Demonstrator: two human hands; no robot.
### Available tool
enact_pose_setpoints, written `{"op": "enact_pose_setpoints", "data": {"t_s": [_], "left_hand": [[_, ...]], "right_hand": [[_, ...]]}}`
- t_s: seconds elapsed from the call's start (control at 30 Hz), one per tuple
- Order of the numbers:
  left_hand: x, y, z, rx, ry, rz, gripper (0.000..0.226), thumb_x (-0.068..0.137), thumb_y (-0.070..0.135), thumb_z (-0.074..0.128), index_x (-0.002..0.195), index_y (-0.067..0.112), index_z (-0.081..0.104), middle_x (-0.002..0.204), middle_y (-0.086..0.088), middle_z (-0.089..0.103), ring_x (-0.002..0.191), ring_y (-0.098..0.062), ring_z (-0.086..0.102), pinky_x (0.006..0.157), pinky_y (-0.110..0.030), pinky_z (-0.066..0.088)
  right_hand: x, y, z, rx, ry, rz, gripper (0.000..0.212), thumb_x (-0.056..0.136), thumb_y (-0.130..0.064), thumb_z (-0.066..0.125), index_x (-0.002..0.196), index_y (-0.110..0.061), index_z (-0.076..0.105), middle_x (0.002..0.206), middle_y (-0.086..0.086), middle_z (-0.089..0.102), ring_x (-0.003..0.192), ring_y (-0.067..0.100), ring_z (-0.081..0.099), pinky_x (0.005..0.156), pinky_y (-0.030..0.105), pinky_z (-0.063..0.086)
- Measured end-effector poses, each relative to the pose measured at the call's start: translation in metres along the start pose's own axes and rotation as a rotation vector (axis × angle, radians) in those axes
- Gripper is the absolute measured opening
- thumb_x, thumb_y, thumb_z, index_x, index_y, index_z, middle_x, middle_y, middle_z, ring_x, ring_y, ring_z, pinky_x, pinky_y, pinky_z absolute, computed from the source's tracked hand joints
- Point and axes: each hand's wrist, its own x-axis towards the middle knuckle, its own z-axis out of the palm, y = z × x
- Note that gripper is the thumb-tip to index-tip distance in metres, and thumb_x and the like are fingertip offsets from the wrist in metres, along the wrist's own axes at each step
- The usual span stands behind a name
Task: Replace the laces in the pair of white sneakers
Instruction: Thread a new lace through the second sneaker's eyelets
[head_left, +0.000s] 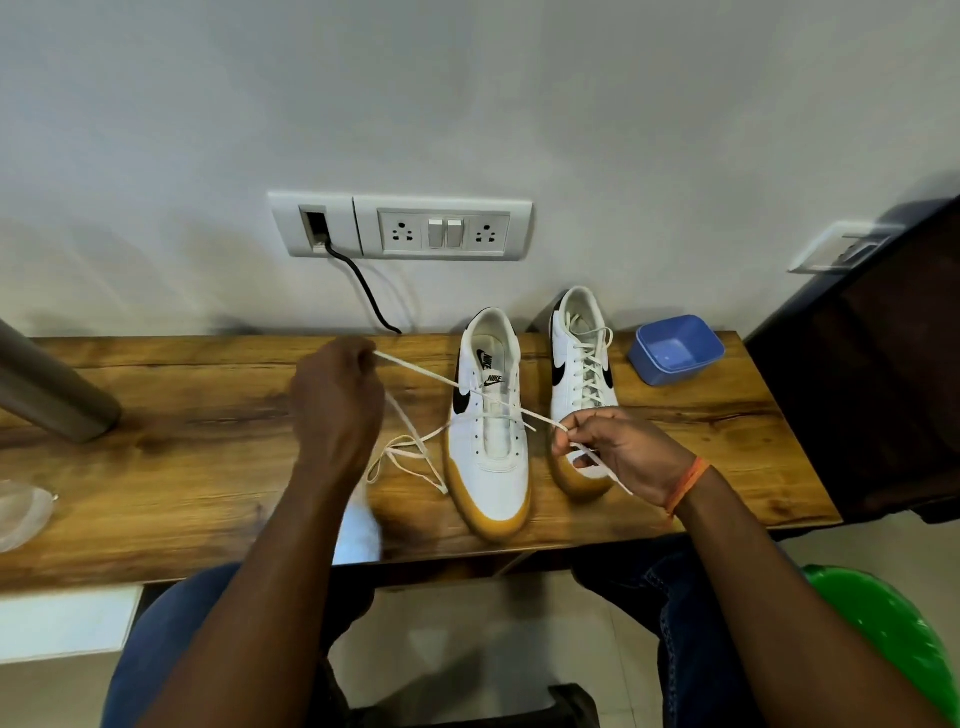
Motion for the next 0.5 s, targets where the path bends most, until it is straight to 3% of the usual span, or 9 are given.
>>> {"op": "enact_pose_setpoints", "data": {"t_s": [0.1, 0.17, 0.27, 0.37, 0.43, 0.5], "left_hand": [[0.006, -0.012, -0.005, 0.062, -0.039, -0.118, 0.020, 0.089, 0.012, 0.062, 0.104, 0.012, 0.075, 0.096, -0.018, 0.072, 0.092, -0.040, 0.065, 0.075, -0.040, 0.050], [0.005, -0.012, -0.005, 0.073, -0.032, -0.147, 0.019, 0.090, 0.011, 0.061, 0.102, 0.011, 0.075, 0.095, -0.018, 0.072, 0.090, -0.040, 0.064, 0.073, -0.039, 0.049], [0.004, -0.011, -0.007, 0.049, 0.013, -0.160, 0.020, 0.090, 0.010, 0.060, 0.103, 0.010, 0.075, 0.094, -0.017, 0.072, 0.089, -0.039, 0.065, 0.072, -0.039, 0.049], [0.003, -0.005, -0.005, 0.032, 0.006, -0.139, 0.019, 0.092, 0.013, 0.060, 0.102, 0.011, 0.075, 0.094, -0.015, 0.073, 0.088, -0.037, 0.065, 0.073, -0.039, 0.050], [0.000, -0.002, 0.000, 0.053, -0.047, -0.110, 0.017, 0.091, 0.015, 0.061, 0.101, 0.011, 0.075, 0.092, -0.014, 0.072, 0.087, -0.037, 0.065, 0.071, -0.037, 0.049], [0.000, -0.009, 0.003, 0.120, -0.121, -0.148, 0.016, 0.089, 0.013, 0.061, 0.099, 0.009, 0.074, 0.092, -0.016, 0.071, 0.087, -0.038, 0.065, 0.068, -0.033, 0.045]], "right_hand": [[-0.002, -0.002, -0.002, -0.074, 0.042, 0.017, 0.030, 0.092, 0.001, 0.042, 0.076, -0.005, 0.067, 0.082, 0.005, 0.064, 0.078, 0.010, 0.055, 0.067, 0.019, 0.042], [-0.002, -0.001, -0.002, -0.208, 0.053, 0.037, 0.030, 0.090, 0.000, 0.045, 0.074, -0.005, 0.069, 0.083, 0.002, 0.068, 0.081, 0.005, 0.059, 0.075, 0.014, 0.043], [0.001, 0.002, -0.001, -0.353, 0.018, 0.068, 0.030, 0.081, -0.017, 0.048, 0.066, -0.009, 0.073, 0.081, 0.001, 0.071, 0.088, 0.014, 0.061, 0.090, 0.026, 0.044], [0.003, 0.003, 0.002, -0.313, 0.001, 0.105, 0.033, 0.084, -0.013, 0.044, 0.058, -0.007, 0.063, 0.080, 0.007, 0.069, 0.079, 0.014, 0.061, 0.076, 0.021, 0.046], [0.002, 0.002, 0.005, -0.121, -0.015, 0.096, 0.035, 0.088, -0.007, 0.039, 0.058, -0.007, 0.056, 0.077, 0.013, 0.066, 0.076, 0.020, 0.062, 0.067, 0.027, 0.045], [0.002, 0.000, 0.003, 0.027, -0.027, 0.063, 0.029, 0.082, -0.015, 0.041, 0.058, -0.008, 0.055, 0.076, 0.016, 0.063, 0.078, 0.025, 0.063, 0.064, 0.028, 0.047]]}}
